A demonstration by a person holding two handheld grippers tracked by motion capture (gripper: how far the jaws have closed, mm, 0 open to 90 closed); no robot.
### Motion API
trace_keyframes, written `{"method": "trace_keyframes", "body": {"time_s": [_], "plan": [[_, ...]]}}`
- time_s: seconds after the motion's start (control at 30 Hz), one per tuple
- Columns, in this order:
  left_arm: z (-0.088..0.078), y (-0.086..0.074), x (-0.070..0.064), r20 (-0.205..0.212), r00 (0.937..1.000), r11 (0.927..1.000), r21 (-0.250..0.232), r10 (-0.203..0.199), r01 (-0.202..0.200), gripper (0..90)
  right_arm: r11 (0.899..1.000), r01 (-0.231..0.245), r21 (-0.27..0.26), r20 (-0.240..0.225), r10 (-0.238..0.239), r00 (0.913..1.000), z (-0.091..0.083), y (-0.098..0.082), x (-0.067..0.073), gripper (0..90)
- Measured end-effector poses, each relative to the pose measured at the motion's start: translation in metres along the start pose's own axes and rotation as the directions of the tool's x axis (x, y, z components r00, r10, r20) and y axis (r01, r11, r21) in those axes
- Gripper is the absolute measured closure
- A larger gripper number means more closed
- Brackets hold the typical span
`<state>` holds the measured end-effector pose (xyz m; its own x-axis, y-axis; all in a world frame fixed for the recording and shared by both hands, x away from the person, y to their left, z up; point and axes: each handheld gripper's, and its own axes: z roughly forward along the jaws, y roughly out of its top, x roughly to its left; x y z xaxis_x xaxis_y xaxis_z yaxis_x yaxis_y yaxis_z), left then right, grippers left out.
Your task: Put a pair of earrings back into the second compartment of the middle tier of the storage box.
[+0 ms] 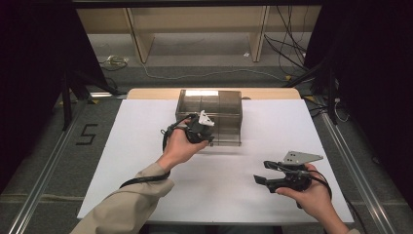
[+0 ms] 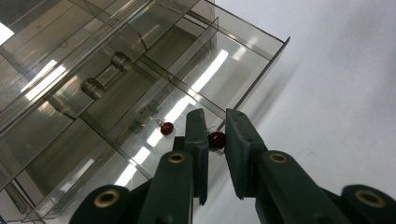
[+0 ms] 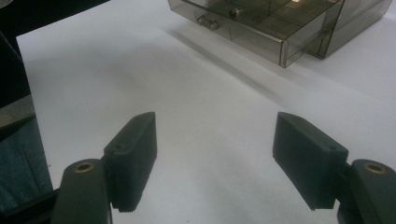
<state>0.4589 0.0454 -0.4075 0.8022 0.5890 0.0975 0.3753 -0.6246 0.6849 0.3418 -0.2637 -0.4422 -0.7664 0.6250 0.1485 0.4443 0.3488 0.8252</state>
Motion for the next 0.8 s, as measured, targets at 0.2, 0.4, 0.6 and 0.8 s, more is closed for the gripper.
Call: {"method": "trace_keyframes", "body": {"time_s": [0.2, 0.4, 0.6, 0.8], "plan": [[0.0021, 0.0020, 0.0019, 0.000, 1.0000, 1.0000, 0.001, 0.008, -0.008, 79.1, 1.000, -0.001, -0.002, 0.000, 0.001, 1.0000, 0.0000, 0.0000, 0.0000, 31.2], [0.0036, 0.0033, 0.0022, -0.007, 0.9998, 0.9998, 0.001, 0.019, -0.019, 79.1, 1.000, -0.001, -0.004, 0.000, 0.001, 1.0000, 0.0000, 0.0000, -0.0002, 31.2], [0.0048, 0.0042, 0.0028, -0.017, 0.9994, 0.9996, 0.004, 0.030, -0.030, 79.2, 1.000, 0.000, -0.004, 0.000, 0.000, 1.0000, 0.0001, 0.0001, -0.0001, 31.2], [0.0064, 0.0052, 0.0044, -0.017, 0.9995, 0.9997, 0.004, 0.025, -0.025, 79.1, 1.000, 0.001, -0.002, 0.000, -0.001, 1.0000, 0.0001, 0.0001, -0.0002, 31.2]]}}
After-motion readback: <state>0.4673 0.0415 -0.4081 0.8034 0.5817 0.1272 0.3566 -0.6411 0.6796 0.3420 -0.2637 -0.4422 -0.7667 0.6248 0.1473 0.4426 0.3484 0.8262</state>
